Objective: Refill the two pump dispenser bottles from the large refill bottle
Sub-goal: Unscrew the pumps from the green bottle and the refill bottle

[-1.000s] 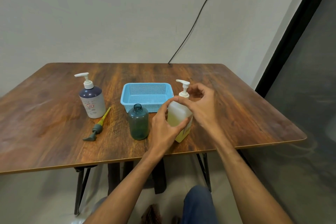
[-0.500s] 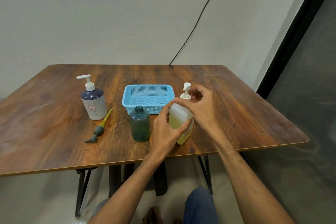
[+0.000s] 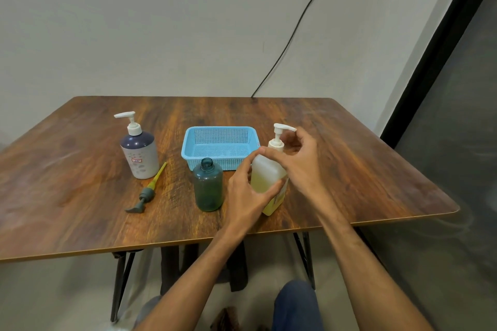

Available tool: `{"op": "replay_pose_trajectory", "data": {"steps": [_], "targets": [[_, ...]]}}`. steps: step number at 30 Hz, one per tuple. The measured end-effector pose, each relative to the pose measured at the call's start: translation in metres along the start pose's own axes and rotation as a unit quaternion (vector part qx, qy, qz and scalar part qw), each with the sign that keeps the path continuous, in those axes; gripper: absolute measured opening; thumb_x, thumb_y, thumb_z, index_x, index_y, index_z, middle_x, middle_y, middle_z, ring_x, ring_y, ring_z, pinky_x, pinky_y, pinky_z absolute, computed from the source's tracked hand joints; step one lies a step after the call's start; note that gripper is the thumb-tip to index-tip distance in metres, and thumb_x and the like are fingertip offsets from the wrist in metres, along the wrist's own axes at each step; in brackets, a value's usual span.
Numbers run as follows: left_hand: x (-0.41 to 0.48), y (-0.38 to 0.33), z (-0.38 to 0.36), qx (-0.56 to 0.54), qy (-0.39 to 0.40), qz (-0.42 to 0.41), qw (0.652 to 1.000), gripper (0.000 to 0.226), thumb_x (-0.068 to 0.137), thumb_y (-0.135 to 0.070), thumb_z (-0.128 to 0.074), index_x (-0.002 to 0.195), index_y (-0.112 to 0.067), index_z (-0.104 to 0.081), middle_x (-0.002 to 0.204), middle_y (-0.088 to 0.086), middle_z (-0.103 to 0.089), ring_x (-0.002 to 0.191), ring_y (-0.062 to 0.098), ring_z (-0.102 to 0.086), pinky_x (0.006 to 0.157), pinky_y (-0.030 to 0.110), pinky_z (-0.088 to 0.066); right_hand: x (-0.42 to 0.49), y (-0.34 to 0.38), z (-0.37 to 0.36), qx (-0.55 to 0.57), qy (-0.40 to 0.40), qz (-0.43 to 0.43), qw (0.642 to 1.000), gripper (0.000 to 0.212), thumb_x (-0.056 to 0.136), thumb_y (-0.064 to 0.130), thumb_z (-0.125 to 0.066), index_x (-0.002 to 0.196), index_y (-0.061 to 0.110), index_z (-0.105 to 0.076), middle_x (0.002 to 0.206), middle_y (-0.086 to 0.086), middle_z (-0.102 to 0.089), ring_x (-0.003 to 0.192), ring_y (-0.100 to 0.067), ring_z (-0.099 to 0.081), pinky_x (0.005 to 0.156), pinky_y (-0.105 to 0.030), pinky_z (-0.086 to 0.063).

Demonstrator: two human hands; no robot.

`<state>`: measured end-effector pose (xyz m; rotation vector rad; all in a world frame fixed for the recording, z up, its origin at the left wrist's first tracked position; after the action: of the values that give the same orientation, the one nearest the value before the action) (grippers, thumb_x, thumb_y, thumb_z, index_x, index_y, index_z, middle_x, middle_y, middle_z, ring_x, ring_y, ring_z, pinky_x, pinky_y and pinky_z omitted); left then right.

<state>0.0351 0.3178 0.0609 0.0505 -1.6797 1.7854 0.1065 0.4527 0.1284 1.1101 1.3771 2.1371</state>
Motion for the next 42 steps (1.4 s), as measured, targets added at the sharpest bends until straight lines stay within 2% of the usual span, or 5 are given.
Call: {"op": "replay_pose_trajectory", "data": {"steps": [4, 9, 14, 20, 42], "targets": [[0.001, 0.000, 0.000, 0.005, 0.005, -0.006, 1.000, 0.080, 0.073, -0.054, -0.082, 0.142, -0.031, -0.051, 0.136, -0.012, -0.061, 0.122, 0.006, -0.059, 0.099, 0.038, -0.056, 0.005, 0.002, -0.002, 0.016, 0.028, 0.012, 0.999, 0.024, 0.073, 0.013, -0.084, 0.094, 0.016, -0.072, 0.090, 0.002, -0.072, 0.079, -0.006, -0.064, 0.070, -0.026, -0.052], [0.000, -0.001, 0.000, 0.007, 0.001, -0.009, 1.000, 0.079, 0.073, -0.055, -0.082, 0.142, -0.036, -0.049, 0.137, -0.016, -0.058, 0.122, 0.003, -0.058, 0.099, 0.035, -0.056, 0.002, -0.005, -0.005, 0.081, 0.087, -0.025, 0.993, 0.046, 0.079, 0.017, -0.079, 0.123, 0.018, -0.064, 0.115, 0.002, -0.072, 0.109, -0.009, -0.066, 0.089, -0.031, -0.056], [0.000, -0.003, 0.000, -0.010, 0.001, -0.012, 1.000, 0.077, 0.073, -0.052, -0.081, 0.142, -0.037, -0.049, 0.138, -0.014, -0.060, 0.124, 0.003, -0.058, 0.101, 0.035, -0.055, 0.001, 0.002, -0.001, 0.010, 0.001, 0.024, 1.000, 0.035, 0.069, 0.025, -0.089, 0.094, 0.017, -0.066, 0.092, 0.002, -0.069, 0.083, -0.010, -0.063, 0.071, -0.027, -0.055], [0.001, 0.002, -0.001, 0.010, -0.002, -0.008, 1.000, 0.080, 0.072, -0.057, -0.082, 0.142, -0.034, -0.050, 0.136, -0.015, -0.059, 0.123, 0.002, -0.057, 0.099, 0.037, -0.056, 0.009, 0.006, -0.002, 0.039, 0.048, 0.020, 0.998, 0.012, 0.079, 0.010, -0.079, 0.089, 0.013, -0.076, 0.081, 0.006, -0.074, 0.073, -0.005, -0.064, 0.065, -0.025, -0.052], [0.005, 0.014, -0.005, 0.036, 0.016, 0.002, 0.999, 0.084, 0.069, -0.063, -0.079, 0.143, -0.042, -0.047, 0.127, -0.047, -0.045, 0.124, -0.008, -0.050, 0.098, 0.029, -0.055, 0.019, 0.118, 0.074, 0.109, -0.021, 0.138, 0.984, 0.035, 0.074, 0.009, -0.086, 0.105, -0.002, -0.073, 0.100, -0.009, -0.076, 0.093, -0.027, -0.072, 0.085, -0.045, -0.060]]}}
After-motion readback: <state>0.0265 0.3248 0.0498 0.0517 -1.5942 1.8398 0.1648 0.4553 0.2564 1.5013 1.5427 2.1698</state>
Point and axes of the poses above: each hand's wrist, its own x-axis towards the middle knuckle, its own z-axis out of the back of the hand, y = z × x, the point moved 10 cm from there along x, towards the middle knuckle
